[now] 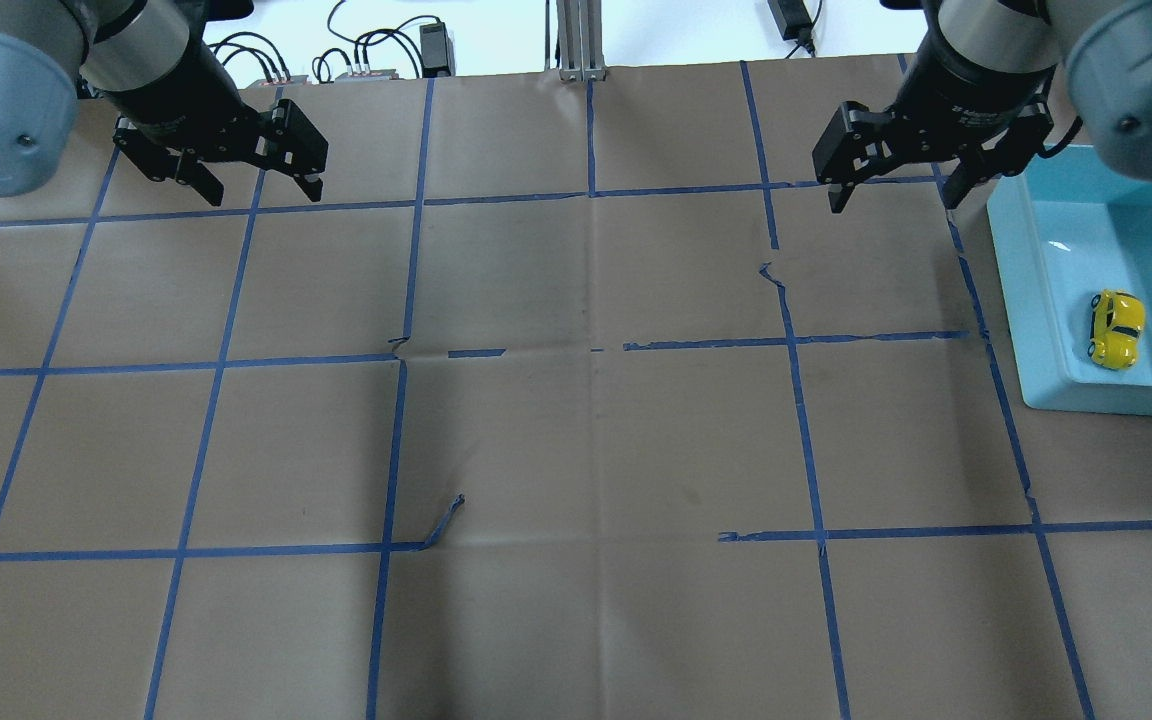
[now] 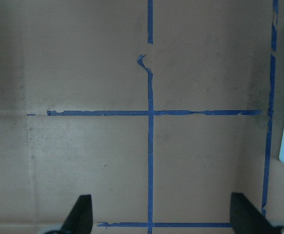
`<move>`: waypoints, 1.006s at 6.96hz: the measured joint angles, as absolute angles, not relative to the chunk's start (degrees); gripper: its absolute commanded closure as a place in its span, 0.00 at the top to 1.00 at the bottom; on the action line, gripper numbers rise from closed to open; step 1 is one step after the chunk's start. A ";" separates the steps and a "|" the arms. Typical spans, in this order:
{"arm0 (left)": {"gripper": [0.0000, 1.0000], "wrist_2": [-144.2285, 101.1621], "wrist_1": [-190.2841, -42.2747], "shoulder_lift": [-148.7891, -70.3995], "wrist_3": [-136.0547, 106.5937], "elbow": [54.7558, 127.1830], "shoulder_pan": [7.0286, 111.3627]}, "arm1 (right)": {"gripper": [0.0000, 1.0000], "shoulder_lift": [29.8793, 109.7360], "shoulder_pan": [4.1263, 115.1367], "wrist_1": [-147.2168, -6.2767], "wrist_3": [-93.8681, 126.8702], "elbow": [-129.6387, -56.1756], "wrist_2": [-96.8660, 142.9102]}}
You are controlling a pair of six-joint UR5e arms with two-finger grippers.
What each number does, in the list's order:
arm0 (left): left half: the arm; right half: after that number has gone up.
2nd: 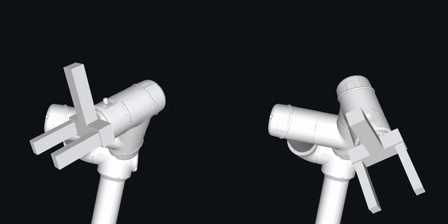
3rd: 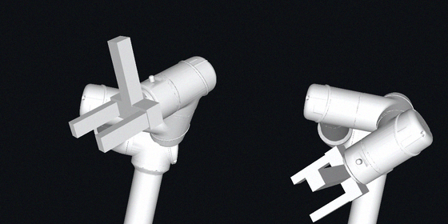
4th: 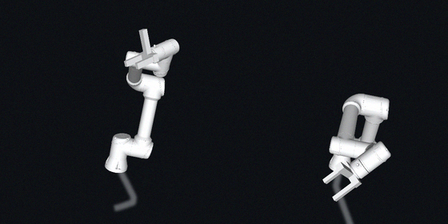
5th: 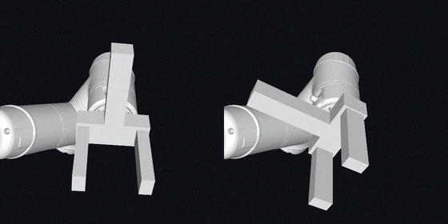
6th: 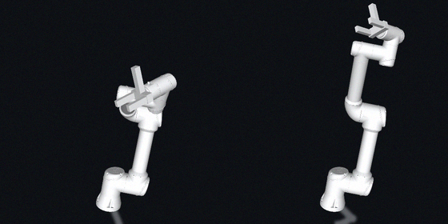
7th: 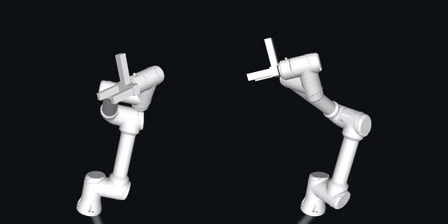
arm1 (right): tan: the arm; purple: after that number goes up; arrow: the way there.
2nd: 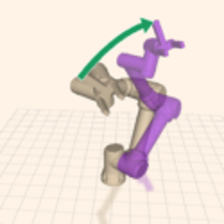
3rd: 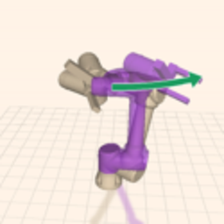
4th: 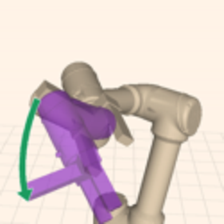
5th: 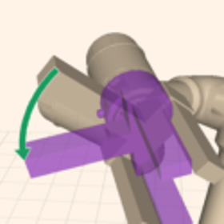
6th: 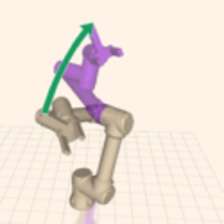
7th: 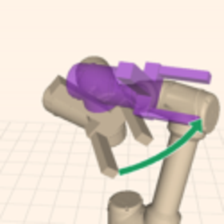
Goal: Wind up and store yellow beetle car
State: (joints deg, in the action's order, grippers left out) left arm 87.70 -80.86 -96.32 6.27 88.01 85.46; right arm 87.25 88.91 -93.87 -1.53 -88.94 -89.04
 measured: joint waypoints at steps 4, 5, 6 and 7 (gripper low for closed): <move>1.00 87.60 -79.48 -96.89 6.66 87.78 85.26 | 1.00 85.18 89.82 -91.70 -1.58 -86.81 -89.33; 1.00 87.66 -79.26 -96.88 6.67 87.87 85.27 | 1.00 85.21 89.82 -91.62 -1.58 -86.80 -89.33; 1.00 87.70 -79.18 -96.92 6.66 87.90 85.31 | 1.00 85.50 89.81 -91.15 -1.58 -86.89 -89.34; 1.00 87.73 -79.16 -96.95 6.66 87.90 85.33 | 1.00 86.01 89.77 -90.24 -1.60 -86.92 -89.38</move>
